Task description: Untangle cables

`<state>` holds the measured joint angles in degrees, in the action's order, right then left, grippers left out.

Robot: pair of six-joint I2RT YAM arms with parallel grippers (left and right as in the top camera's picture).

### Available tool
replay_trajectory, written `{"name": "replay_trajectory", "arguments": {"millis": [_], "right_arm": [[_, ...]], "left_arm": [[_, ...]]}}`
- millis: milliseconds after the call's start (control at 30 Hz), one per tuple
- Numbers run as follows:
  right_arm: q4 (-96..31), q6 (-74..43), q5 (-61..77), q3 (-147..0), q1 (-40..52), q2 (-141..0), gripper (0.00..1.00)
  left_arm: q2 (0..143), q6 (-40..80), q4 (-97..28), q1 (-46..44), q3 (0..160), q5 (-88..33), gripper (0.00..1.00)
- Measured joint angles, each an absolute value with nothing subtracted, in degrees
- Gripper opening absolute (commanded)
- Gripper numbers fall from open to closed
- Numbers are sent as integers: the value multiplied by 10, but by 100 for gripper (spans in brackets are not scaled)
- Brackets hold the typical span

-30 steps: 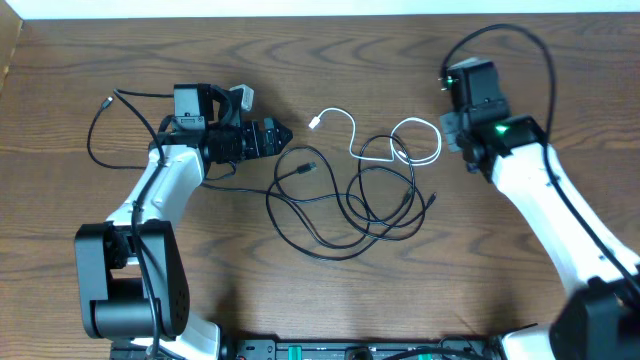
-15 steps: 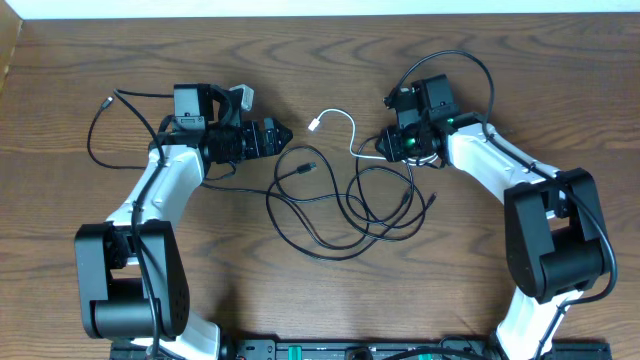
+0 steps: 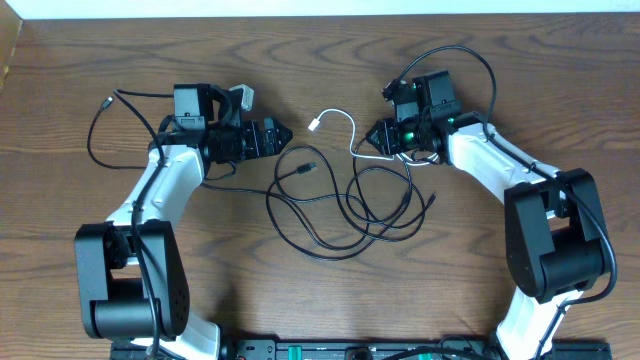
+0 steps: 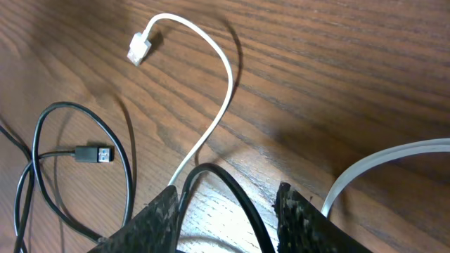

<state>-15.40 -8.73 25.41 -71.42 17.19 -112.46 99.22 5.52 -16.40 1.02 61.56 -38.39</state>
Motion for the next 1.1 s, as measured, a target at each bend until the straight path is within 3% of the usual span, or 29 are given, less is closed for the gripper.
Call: {"name": "replay_trajectory", "arguments": {"millis": [233,433,733,1100], "right_arm": [[-111,-128,229,-714,131,-1124,43],[-194,-192,183,-714,100,-1124,41],[-258,-220,182,-714,172,-1125,43],[-250,-250,183,-714,208,-1125,31]], "left_arm": [[992,55,-164,10,616,-384,100],[992,55,-164,10,616,-384,100],[992,55,-164,10,616,-384,100],[992,55,-164,10,616,-384,100]]}}
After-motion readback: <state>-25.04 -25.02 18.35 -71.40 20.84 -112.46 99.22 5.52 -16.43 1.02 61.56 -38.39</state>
